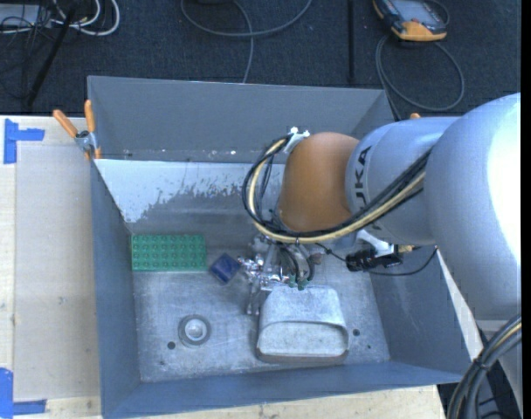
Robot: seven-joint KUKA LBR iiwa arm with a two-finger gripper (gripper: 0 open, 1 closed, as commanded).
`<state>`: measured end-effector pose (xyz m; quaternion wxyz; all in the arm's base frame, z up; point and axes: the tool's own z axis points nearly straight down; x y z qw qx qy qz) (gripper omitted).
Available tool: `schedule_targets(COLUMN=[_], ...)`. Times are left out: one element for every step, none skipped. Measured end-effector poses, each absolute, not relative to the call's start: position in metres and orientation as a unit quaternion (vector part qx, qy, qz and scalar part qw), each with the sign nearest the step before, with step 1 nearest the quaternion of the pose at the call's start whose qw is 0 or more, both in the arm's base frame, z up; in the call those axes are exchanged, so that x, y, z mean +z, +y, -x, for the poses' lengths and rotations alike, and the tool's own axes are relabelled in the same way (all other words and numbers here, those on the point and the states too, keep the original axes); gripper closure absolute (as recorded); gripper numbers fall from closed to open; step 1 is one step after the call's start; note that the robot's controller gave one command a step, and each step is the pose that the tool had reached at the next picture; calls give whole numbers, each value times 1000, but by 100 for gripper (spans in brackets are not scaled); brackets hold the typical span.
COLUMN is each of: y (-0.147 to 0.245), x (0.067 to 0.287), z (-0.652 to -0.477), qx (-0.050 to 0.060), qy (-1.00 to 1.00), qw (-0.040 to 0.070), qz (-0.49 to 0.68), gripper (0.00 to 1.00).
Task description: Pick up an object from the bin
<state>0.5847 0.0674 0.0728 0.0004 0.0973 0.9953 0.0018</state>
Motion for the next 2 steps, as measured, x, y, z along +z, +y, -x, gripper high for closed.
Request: schedule_targets(y=[67, 50], x=[75, 289], z=[-586, -592], qx=[2, 0], qy=[995, 1000], qw=[3, 5], qz=[-98, 24], gripper=[100, 100])
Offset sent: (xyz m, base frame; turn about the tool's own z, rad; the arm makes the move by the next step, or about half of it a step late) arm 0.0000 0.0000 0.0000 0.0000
